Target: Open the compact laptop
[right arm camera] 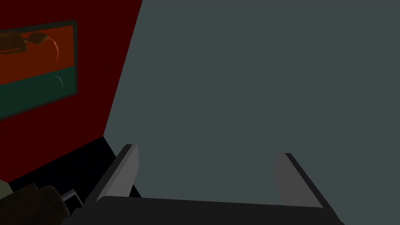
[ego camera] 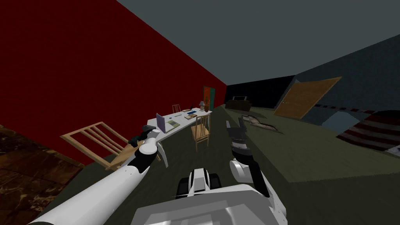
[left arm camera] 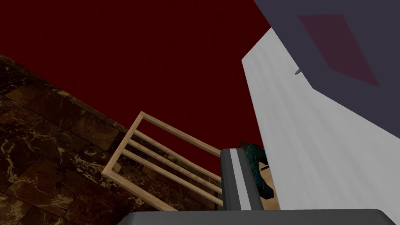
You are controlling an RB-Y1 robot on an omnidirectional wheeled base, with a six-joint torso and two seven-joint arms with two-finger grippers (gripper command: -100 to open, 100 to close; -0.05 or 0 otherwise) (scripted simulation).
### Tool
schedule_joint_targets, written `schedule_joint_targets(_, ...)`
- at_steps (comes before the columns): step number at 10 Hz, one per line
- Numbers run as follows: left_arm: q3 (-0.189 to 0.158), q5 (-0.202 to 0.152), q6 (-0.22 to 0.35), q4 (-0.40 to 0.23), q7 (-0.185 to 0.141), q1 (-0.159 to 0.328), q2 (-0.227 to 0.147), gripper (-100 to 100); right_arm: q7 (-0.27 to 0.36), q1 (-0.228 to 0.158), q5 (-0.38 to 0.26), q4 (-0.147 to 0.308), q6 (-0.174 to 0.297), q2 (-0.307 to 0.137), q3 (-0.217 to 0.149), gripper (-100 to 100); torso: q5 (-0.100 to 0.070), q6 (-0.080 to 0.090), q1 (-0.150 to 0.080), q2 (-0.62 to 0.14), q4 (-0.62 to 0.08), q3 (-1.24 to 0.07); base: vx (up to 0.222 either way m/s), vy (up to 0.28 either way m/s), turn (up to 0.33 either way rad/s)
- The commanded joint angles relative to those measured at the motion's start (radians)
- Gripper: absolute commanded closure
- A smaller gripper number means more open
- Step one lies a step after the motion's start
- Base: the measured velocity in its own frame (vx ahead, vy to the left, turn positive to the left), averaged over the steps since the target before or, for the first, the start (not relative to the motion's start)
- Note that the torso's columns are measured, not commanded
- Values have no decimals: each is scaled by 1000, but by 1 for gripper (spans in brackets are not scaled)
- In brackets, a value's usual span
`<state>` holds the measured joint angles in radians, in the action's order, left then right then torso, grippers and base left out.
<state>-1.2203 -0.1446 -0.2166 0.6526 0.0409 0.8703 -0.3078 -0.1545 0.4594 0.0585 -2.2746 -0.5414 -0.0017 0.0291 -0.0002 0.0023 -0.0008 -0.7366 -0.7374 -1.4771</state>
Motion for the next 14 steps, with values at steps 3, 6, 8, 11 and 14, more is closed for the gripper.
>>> schedule_joint_targets(3,120,-17,42,39,-55,-13,74,100,0,0,0,0,0,0,0,0,1,-3,2,-3,-1,2,61,-33,265)
schedule_joint_targets(6,177,-22,54,49,-71,-16,97,100,0,0,0,0,0,0,0,0,0,-1,1,-3,-1,2,45,-39,150)
schedule_joint_targets(8,218,-27,66,59,-87,-19,119,100,0,0,0,0,0,0,0,0,0,-2,1,-1,-1,1,47,-39,224)
schedule_joint_targets(11,258,-32,78,88,-103,-21,141,100,0,0,0,0,0,0,0,0,0,-3,1,-1,-1,1,43,-41,193)
schedule_joint_targets(14,282,-36,88,87,-112,-27,154,100,0,0,0,0,0,0,0,0,0,-3,1,-2,-1,1,24,-29,115)
